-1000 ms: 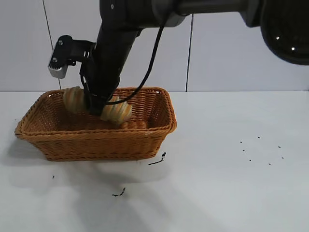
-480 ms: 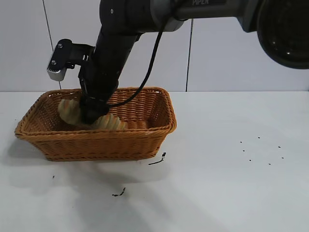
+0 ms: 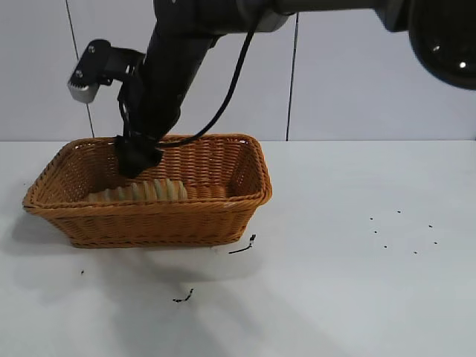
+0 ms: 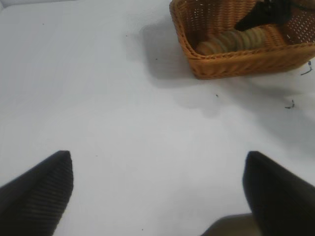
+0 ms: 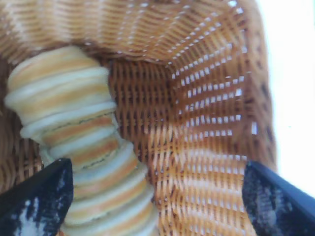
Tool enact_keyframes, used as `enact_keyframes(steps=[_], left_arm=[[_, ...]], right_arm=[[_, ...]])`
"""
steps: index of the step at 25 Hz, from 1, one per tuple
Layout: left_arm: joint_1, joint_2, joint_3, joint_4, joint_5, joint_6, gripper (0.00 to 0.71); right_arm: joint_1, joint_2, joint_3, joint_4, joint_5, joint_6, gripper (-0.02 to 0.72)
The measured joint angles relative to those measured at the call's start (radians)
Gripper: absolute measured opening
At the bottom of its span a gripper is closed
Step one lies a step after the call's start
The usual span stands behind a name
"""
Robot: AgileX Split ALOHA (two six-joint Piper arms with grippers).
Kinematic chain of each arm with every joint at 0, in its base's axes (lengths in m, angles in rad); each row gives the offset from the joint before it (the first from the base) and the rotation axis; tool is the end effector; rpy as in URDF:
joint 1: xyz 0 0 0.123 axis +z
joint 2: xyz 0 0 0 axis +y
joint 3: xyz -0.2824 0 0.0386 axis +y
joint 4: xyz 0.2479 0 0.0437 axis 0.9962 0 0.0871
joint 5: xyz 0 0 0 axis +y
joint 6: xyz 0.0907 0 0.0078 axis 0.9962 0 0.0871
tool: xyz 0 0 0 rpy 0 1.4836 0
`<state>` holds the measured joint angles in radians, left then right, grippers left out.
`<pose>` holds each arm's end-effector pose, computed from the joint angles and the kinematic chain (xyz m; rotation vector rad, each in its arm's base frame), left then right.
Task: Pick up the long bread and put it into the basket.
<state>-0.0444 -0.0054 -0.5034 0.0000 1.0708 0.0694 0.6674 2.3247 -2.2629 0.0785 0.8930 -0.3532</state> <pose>-0.0065 0.0003 0.2773 0.1163 2.0423 0.0156 0.4131 0.3326 0.2615 -1.1674 2.1528 0.2364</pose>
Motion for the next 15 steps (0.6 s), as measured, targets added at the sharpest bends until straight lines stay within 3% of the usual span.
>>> enact_keyframes(steps=[2, 6, 8, 15], left_arm=[[0.000, 0.000, 0.000, 0.000, 0.000, 0.000, 0.696], [0.000, 0.000, 0.000, 0.000, 0.000, 0.000, 0.696], [0.000, 0.000, 0.000, 0.000, 0.000, 0.000, 0.696], [0.000, 0.000, 0.000, 0.000, 0.000, 0.000, 0.696]], right_arm=[[-0.005, -0.023, -0.002, -0.040, 0.027, 0.145, 0.638], [-0.059, -0.037, -0.006, -0.079, 0.076, 0.339, 0.638], [-0.106, -0.037, -0.006, -0.079, 0.103, 0.378, 0.638], [-0.313, -0.037, -0.006, -0.092, 0.182, 0.397, 0.638]])
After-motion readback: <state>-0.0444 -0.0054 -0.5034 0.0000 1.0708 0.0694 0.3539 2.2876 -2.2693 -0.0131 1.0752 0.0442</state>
